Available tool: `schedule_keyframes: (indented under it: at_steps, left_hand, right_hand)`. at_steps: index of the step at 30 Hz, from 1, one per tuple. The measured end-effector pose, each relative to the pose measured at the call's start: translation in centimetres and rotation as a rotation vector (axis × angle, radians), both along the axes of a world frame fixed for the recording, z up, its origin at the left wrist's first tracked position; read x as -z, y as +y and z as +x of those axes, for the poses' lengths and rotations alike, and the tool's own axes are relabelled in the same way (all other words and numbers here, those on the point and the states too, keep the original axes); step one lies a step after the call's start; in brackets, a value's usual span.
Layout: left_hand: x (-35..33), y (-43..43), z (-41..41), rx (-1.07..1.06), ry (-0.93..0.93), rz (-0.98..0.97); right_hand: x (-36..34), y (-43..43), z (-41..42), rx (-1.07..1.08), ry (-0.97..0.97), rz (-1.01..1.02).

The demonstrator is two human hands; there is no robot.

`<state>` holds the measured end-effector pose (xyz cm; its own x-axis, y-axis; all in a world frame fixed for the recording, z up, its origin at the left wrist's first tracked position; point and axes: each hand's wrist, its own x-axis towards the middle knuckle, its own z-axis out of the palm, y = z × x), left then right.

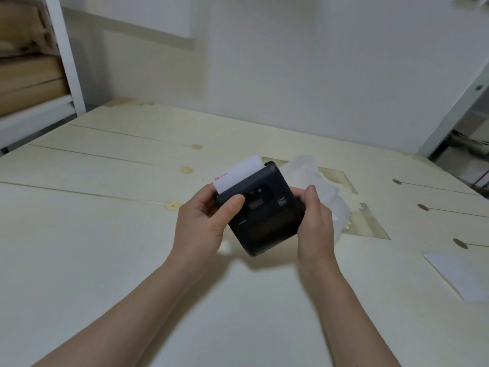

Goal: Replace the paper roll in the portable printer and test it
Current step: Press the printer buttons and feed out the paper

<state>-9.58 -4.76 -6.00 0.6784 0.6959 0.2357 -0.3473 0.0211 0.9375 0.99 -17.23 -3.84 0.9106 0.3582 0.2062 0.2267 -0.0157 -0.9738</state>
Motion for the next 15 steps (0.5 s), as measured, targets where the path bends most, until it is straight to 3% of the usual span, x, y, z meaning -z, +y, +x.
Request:
schedule_keyframes:
  at_steps: [3,9,15]
  left_hand:
    - [-0.6,-0.3,0.0,-0.058,-0.052,0.051]
    - [-0.6,-1.3,0.6,-0.202,-0.046,0.050]
    - [-0.4,-1.3,0.6,-0.231,-0.032,0.041]
  right_hand:
    - [-0.3,-0.2,-0.1,-0.040,-0.099,0.036]
    - [0.3,1.1,-1.5,0.077,-0.089,0.196]
    - [0.5,1.3,-1.3,0.105,-0.076,0.162]
